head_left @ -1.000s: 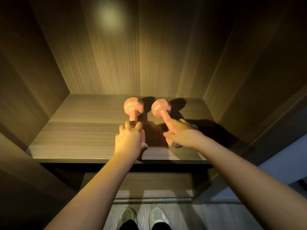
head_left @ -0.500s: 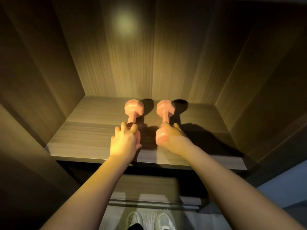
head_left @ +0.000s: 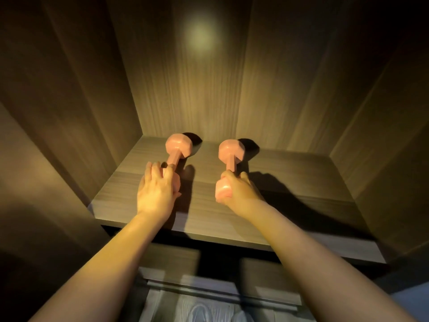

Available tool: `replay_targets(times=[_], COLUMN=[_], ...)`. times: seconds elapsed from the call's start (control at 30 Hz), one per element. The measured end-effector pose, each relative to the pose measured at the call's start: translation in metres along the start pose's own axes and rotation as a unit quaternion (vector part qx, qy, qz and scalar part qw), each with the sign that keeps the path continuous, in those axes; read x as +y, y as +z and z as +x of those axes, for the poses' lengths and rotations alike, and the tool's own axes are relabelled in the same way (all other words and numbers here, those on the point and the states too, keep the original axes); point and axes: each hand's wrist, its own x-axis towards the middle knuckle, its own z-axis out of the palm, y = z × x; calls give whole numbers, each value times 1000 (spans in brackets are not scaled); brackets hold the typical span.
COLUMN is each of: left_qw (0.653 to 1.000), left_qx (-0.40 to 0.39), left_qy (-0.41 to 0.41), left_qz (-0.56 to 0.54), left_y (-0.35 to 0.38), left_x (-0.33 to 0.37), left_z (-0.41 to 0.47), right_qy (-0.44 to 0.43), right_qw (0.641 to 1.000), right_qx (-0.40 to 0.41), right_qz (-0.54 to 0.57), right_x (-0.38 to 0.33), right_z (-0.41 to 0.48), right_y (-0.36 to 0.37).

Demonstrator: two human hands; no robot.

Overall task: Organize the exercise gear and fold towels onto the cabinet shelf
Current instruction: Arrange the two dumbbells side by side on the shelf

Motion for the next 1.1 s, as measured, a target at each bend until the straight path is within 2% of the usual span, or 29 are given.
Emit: replay_targets(times=[0.1, 0.17, 0.47, 0.63, 1.1], left_qw=[1000, 1000, 998, 996, 976], left_qx=[10, 19, 18, 12, 3], left_qy=[-8, -9, -27, -26, -51], left_qz=[9, 21, 61, 90, 214], left_y=[1, 1, 7, 8, 0], left_x=[-7, -11, -30, -40, -66], left_z=[6, 10, 33, 46, 78], right_qy=[-39, -45, -34, -66, -100], right_qw=[996, 996, 999, 994, 992], right_qx=[16, 14, 22, 19, 30], right_qz=[-73, -82, -32, -84, -70], right_x=[-6, -11, -15, -17, -17], right_z=[3, 5, 12, 9, 20], right_y=[2, 3, 8, 6, 10])
